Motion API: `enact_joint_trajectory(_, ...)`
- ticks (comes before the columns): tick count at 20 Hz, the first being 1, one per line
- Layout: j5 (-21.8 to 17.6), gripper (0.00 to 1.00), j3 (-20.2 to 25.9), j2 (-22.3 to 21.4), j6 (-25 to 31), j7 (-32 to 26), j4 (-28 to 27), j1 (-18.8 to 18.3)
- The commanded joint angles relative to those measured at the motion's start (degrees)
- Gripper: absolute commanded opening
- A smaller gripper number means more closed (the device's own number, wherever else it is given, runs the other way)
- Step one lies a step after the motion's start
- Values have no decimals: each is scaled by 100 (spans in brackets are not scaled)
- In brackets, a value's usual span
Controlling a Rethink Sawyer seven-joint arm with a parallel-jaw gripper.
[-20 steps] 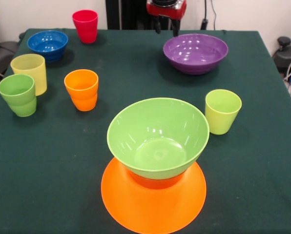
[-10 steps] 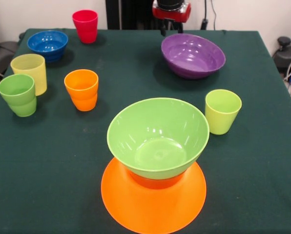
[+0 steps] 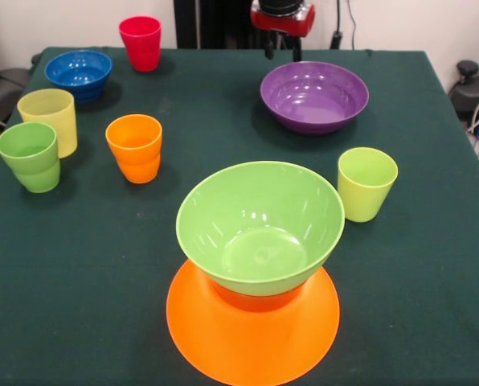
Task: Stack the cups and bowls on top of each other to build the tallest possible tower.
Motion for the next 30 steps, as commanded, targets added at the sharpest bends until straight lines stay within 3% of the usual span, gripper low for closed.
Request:
enact_joint_trajectory(1, 366, 100, 360, -367, 57, 665, -16, -52)
enact_joint_trajectory(9, 538, 100, 460, -733, 356, 575, 40, -102)
enact_joint_trajectory(15, 629, 100, 518, -296, -28, 632, -263, -92)
enact_joint_trajectory(25, 782, 100, 591, -368, -65, 630, -267, -110)
enact_joint_trajectory(30, 776, 100, 619, -161, -259, 639, -404, -118)
